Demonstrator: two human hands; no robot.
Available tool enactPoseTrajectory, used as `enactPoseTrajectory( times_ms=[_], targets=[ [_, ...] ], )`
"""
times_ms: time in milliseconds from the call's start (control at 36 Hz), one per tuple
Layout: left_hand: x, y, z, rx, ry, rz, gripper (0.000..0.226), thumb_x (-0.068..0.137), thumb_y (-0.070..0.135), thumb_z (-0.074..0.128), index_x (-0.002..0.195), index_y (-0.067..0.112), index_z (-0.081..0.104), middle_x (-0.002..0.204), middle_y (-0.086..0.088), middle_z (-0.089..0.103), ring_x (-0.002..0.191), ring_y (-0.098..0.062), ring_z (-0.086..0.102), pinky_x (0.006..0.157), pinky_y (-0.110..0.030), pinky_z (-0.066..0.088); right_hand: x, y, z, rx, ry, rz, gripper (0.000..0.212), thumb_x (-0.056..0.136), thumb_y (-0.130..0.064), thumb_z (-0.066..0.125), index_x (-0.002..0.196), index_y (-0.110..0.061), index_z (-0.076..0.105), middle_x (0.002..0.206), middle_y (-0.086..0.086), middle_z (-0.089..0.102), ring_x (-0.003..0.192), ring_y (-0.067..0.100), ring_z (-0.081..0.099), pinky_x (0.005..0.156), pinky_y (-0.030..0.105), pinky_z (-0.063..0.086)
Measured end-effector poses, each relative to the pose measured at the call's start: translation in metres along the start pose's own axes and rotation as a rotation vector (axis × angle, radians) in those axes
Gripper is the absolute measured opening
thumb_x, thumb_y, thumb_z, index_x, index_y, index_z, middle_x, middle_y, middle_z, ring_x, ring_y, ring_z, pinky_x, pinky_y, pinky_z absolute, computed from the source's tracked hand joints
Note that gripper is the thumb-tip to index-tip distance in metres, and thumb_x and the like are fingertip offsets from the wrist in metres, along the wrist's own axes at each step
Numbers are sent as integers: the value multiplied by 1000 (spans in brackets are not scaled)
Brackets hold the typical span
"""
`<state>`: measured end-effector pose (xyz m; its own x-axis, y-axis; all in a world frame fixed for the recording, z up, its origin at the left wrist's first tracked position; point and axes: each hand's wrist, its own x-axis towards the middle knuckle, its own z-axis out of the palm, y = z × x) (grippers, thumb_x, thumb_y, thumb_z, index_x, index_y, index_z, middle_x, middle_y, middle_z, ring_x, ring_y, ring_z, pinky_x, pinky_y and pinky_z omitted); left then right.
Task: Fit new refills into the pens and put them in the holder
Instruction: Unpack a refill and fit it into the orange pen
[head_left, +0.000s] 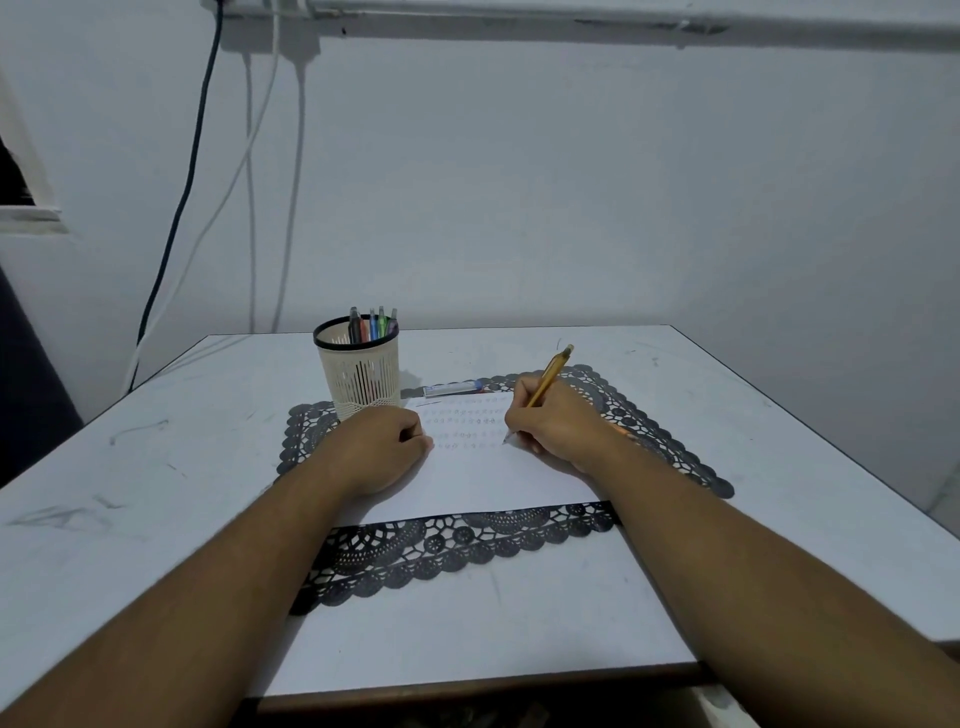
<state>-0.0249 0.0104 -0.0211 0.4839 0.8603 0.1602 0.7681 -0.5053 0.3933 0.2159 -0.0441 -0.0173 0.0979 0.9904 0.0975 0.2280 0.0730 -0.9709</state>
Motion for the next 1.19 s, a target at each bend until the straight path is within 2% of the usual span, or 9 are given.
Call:
enactPoseTrajectory(
  times_ms=[194, 333, 556, 694, 861, 1000, 1194],
  targets=[
    [1, -1, 0, -18, -7, -8, 36, 100, 35, 60, 70, 14, 54, 75, 0, 63, 72, -15, 57, 65, -32, 42, -3, -3, -1, -5, -34, -14, 28, 86, 14, 59, 69, -7, 51, 56, 12, 51, 45, 13, 51, 45, 22, 43],
    [0, 0, -1, -24, -5, -19, 35, 100, 34, 60, 72, 13, 55, 76, 0, 62, 72, -14, 55, 61, -30, 38, -1, -2, -7, 75, 57, -12, 21, 82, 17, 56, 73, -2, 53, 60, 15, 50, 43, 20, 46, 43, 25, 34],
    [0, -1, -2, -22, -11, -17, 35, 100, 34, 60, 71, 15, 54, 76, 1, 63, 74, -16, 56, 60, -31, 37, 1, 0, -7, -20, 11, 16, 30, 82, 13, 60, 64, -10, 52, 63, 17, 52, 49, 20, 51, 47, 26, 41],
    [0, -1, -2, -18, -12, -16, 35, 100, 35, 60, 71, 16, 54, 77, 0, 63, 74, -16, 56, 61, -31, 38, 0, 1, -6, -12, 53, 9, 20, 82, 14, 59, 73, -4, 54, 68, 22, 52, 49, 21, 51, 43, 24, 40],
    [-1, 1, -2, -19, -10, -22, 35, 100, 35, 60, 71, 15, 54, 78, 0, 64, 75, -16, 57, 62, -31, 39, 2, 2, -10, -71, 15, 14, 27, 81, 10, 60, 66, -10, 50, 67, 17, 49, 52, 21, 53, 45, 22, 44],
    [-2, 2, -4, -19, -17, -24, 36, 101, 33, 59, 71, 16, 53, 78, -1, 64, 73, -15, 56, 62, -31, 39, 2, 1, -8, -50, 3, 4, 28, 84, 11, 62, 67, -8, 54, 63, 19, 58, 48, 18, 57, 45, 22, 44],
    [-3, 6, -5, -8, -20, -32, 35, 102, 33, 58, 72, 17, 54, 77, 2, 62, 70, -10, 53, 58, -28, 33, 2, 1, -8, -46, 55, -2, 21, 82, 14, 58, 71, -3, 52, 66, 21, 48, 45, 20, 50, 43, 24, 38]
  ],
)
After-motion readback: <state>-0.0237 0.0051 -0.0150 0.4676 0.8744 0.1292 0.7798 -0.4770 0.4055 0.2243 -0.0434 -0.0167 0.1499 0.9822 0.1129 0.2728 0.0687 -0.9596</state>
